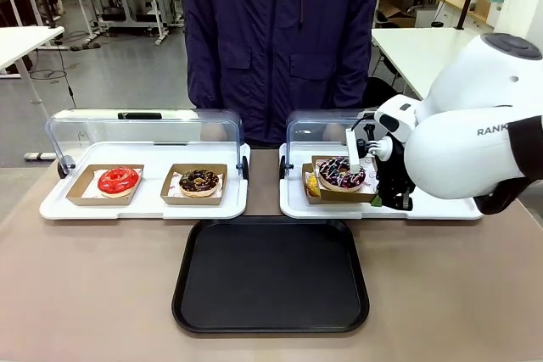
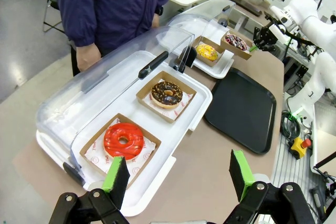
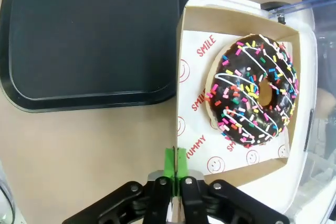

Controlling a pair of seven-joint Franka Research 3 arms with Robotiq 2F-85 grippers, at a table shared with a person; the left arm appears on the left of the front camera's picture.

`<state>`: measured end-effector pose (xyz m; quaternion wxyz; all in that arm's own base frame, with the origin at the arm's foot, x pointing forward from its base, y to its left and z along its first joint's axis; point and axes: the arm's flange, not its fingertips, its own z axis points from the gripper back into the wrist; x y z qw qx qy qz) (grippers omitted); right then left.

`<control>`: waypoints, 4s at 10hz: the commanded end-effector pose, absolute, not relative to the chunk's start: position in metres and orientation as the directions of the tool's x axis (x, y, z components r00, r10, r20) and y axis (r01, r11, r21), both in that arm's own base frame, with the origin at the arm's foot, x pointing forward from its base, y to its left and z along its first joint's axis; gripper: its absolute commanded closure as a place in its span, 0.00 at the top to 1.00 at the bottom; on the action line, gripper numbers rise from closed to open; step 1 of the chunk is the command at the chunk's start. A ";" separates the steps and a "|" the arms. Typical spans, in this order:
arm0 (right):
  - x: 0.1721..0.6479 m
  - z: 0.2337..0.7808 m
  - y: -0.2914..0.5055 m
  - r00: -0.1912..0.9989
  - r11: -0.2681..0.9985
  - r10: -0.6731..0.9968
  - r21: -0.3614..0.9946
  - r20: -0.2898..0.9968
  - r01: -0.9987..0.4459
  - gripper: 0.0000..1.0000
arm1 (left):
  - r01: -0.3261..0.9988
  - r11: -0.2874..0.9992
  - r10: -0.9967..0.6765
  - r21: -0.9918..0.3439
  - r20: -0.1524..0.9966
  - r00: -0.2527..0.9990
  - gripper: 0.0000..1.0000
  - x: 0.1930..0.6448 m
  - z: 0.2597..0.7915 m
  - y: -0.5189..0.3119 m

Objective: Move the fourth donut from the left to the tray.
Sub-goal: Pick up the Paper togo box containing the Donut indicated by the person and place it on the Handle tray.

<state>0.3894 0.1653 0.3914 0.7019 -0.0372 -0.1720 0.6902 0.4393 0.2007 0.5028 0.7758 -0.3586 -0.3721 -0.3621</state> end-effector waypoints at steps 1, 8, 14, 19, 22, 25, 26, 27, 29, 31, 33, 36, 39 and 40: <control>0.389 0.391 0.167 -0.015 0.041 0.982 -0.290 0.189 -0.956 0.02 | 0.833 0.474 -0.289 -0.287 0.843 0.454 1.00 0.439 0.503 0.200; 0.293 0.363 0.263 0.048 0.114 0.978 -0.333 0.203 -0.936 0.02 | 0.833 0.474 -0.289 -0.287 0.843 0.454 1.00 0.439 0.503 0.200; 0.251 0.324 0.292 0.017 0.076 0.982 -0.311 0.189 -0.947 0.02 | 0.833 0.474 -0.289 -0.287 0.843 0.454 1.00 0.439 0.503 0.200; 0.246 0.299 0.289 0.011 0.052 0.987 -0.255 0.159 -0.965 0.02 | 0.833 0.474 -0.289 -0.287 0.843 0.454 1.00 0.439 0.503 0.200; 0.246 0.292 0.289 0.005 0.040 0.988 -0.226 0.154 -0.973 0.02 | 0.833 0.474 -0.289 -0.287 0.843 0.454 1.00 0.439 0.503 0.200; 0.252 0.289 0.289 -0.020 0.007 0.990 -0.186 0.140 -0.982 0.02 | 0.833 0.474 -0.289 -0.287 0.843 0.454 1.00 0.439 0.503 0.200; 0.252 0.290 0.289 -0.023 0.003 0.990 -0.187 0.138 -0.982 0.02 | 0.833 0.474 -0.289 -0.287 0.843 0.454 1.00 0.439 0.503 0.200; 0.252 0.290 0.289 -0.021 0.006 0.990 -0.187 0.139 -0.982 0.02 | 0.833 0.474 -0.289 -0.287 0.843 0.454 1.00 0.439 0.503 0.200; 0.252 0.294 0.287 -0.017 0.012 0.990 -0.193 0.143 -0.981 0.61 | 0.833 0.474 -0.289 -0.287 0.843 0.454 1.00 0.439 0.503 0.200; 0.252 0.310 0.285 -0.003 0.028 0.989 -0.202 0.150 -0.979 0.65 | 0.833 0.474 -0.289 -0.287 0.843 0.454 1.00 0.439 0.503 0.200; 0.251 0.333 0.282 0.009 0.043 0.987 -0.209 0.160 -0.977 1.00 | 0.833 0.474 -0.289 -0.287 0.843 0.454 1.00 0.439 0.503 0.200; 0.249 0.367 0.275 0.008 0.046 0.983 -0.208 0.182 -0.977 1.00 | 0.833 0.474 -0.289 -0.287 0.843 0.454 1.00 0.439 0.503 0.200; 0.251 0.376 0.275 -0.022 0.020 0.982 -0.219 0.187 -0.976 1.00 | 0.833 0.474 -0.289 -0.287 0.843 0.454 1.00 0.439 0.503 0.200; 0.252 0.377 0.273 -0.031 0.022 0.977 -0.241 0.213 -0.970 1.00 | 0.833 0.474 -0.289 -0.287 0.843 0.454 1.00 0.439 0.503 0.200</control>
